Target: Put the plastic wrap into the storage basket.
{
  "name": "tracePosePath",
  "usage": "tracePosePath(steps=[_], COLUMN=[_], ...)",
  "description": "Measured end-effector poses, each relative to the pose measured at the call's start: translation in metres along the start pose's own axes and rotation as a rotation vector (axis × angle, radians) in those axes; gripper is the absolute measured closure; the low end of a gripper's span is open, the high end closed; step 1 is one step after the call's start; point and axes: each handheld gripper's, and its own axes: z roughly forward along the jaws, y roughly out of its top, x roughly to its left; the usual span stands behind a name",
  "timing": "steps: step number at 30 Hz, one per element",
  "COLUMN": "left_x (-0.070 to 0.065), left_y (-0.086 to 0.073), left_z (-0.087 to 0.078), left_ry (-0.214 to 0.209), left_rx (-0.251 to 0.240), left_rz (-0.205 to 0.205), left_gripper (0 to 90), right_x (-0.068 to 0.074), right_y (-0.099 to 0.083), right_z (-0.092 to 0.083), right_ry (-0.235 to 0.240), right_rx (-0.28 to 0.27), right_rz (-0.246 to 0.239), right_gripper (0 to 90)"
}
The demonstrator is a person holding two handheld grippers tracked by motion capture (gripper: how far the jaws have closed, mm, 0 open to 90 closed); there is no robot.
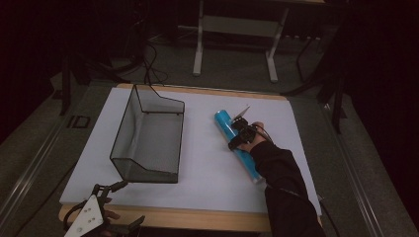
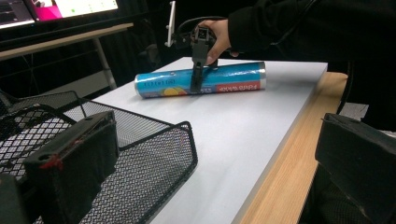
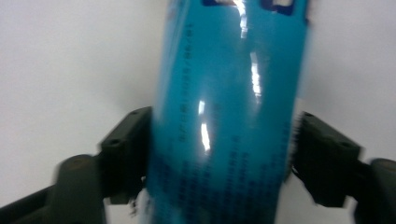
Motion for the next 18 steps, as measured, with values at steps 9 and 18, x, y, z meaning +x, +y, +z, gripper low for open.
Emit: tracePosePath(steps=[9,18], left_x=[-0.0008,-0.0001], left_y=[-0.0002,-0.001], left_z=[0.0007,0.0012], left_ry=[0.0,0.001], left_rx=[0.012,0.017], left_rz=[0.01,0.01], left_gripper=[0.2,0.2], right_x=[0.0025,-0.0008], right_y=[0.0075,0.0039], right_z=[0.0077,0.0063], right_ry=[-0.016,0.009], right_rx=[0.089,0.066], right_rz=[0.031,0.122], right_gripper=[29.0,31.3])
